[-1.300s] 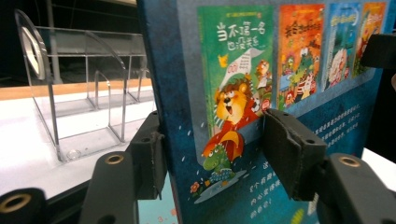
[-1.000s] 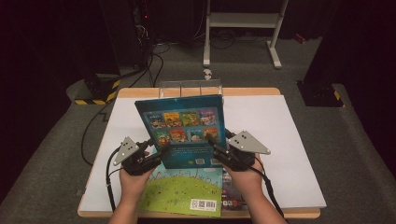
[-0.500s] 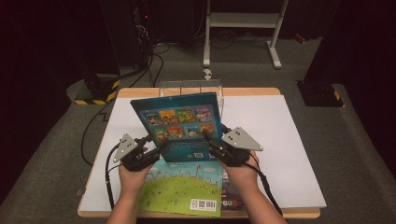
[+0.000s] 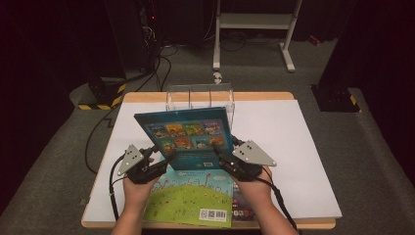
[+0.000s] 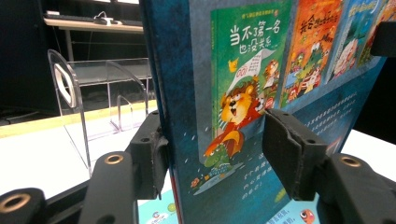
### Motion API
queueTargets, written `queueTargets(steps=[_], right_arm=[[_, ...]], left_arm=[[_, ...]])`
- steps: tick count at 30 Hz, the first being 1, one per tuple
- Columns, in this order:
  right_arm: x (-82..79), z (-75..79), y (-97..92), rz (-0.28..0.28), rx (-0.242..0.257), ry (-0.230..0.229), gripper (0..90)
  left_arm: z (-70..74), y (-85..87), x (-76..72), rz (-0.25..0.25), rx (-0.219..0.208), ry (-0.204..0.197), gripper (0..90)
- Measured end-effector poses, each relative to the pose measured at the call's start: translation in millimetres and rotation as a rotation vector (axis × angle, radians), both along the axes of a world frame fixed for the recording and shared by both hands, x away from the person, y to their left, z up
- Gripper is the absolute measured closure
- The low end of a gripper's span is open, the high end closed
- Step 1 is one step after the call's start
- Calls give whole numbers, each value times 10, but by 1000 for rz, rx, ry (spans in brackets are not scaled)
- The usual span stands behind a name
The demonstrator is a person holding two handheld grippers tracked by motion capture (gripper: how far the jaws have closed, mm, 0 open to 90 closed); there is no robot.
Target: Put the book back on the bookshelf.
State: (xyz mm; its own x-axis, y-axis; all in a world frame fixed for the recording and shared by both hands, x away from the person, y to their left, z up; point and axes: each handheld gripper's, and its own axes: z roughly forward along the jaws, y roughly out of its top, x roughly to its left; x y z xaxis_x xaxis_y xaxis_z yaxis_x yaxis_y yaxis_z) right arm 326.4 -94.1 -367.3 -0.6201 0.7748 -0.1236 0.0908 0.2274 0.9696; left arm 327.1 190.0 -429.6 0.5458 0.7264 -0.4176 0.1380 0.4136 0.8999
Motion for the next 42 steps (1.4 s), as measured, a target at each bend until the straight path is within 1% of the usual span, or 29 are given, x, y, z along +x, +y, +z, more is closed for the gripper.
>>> queueTargets(steps=[4, 5, 6, 8, 10, 12, 13, 14, 16, 17, 18, 22, 24, 25, 26, 27, 28, 29, 30, 31, 33, 34, 35, 36, 37, 38, 39, 40, 42], right_arm=[[-60, -7, -11, 16, -4, -3, 472], [-66, -13, -15, 20, -9, -10, 473], [-69, -18, -20, 27, -11, -12, 473], [-61, -29, -34, 43, -14, -6, 469], [-25, -52, -59, 81, -14, 20, 458], [34, -95, -99, 134, -4, 69, 434], [51, -112, -105, 143, -8, 82, 410], [66, -128, -109, 146, -9, 94, 388], [89, -172, -121, 154, -5, 117, 354], [95, -188, -120, 157, -2, 129, 332], [96, -203, -109, 155, -7, 135, 316], [87, -202, -80, 156, -4, 134, 323], [71, -186, -86, 176, 8, 113, 367], [67, -173, -87, 185, 8, 109, 382], [68, -160, -85, 195, 7, 111, 411], [71, -149, -85, 216, 7, 115, 465], [79, -138, -85, 237, 6, 118, 470], [84, -131, -83, 242, 2, 123, 483], [96, -127, -88, 264, 1, 132, 524], [104, -129, -93, 286, 0, 137, 551], [104, -136, -87, 332, -5, 145, 610], [90, -141, -72, 351, -16, 140, 663], [73, -145, -54, 384, -30, 137, 720], [38, -149, -13, 417, -49, 131, 791], [8, -150, 21, 428, -62, 120, 821], [-49, -145, 79, 385, -98, 84, 826], [-44, -132, 104, 357, -82, 110, 827], [-5, -132, 93, 358, -56, 123, 828], [59, -157, 87, 360, -38, 133, 828]], left_arm=[[-4, 2, -44, -7, 20, -5, 406], [-2, 3, -53, -8, 21, -2, 403], [1, -2, -60, -7, 13, 1, 402], [-2, 1, -77, -5, 16, 5, 401], [-1, -2, -96, -4, 15, 7, 399], [-6, -10, -114, -4, 16, 2, 392], [-9, -3, -121, -7, 28, 0, 389], [-11, -1, -130, -8, 32, -2, 387], [-14, -2, -144, -11, 23, -8, 386], [-20, 2, -156, -12, 34, -14, 386], [-21, -2, -162, -9, 33, -15, 385], [-6, -8, -175, -8, 18, 2, 382], [-3, -8, -183, -3, 24, 4, 383], [3, -8, -186, -3, 16, 16, 383], [9, -8, -185, -3, 3, 24, 382], [14, -3, -183, -2, 0, 30, 381], [16, -1, -182, -1, 0, 35, 377], [19, 8, -175, 8, 0, 40, 375], [21, 9, -170, 17, -14, 46, 361], [13, 43, -162, 18, -3, 47, 349], [1, 111, -135, 27, -25, 63, 335], [-8, 162, -118, 44, -25, 75, 332], [-10, 223, -104, 56, -54, 89, 340], [-14, 276, -101, 56, -52, 91, 342], [-8, 327, -100, 69, -63, 98, 342], [6, 371, -103, 87, -65, 103, 336], [26, 403, -111, 97, -74, 100, 327], [41, 442, -124, 103, -63, 95, 328], [74, 488, -147, 115, -76, 79, 325]])
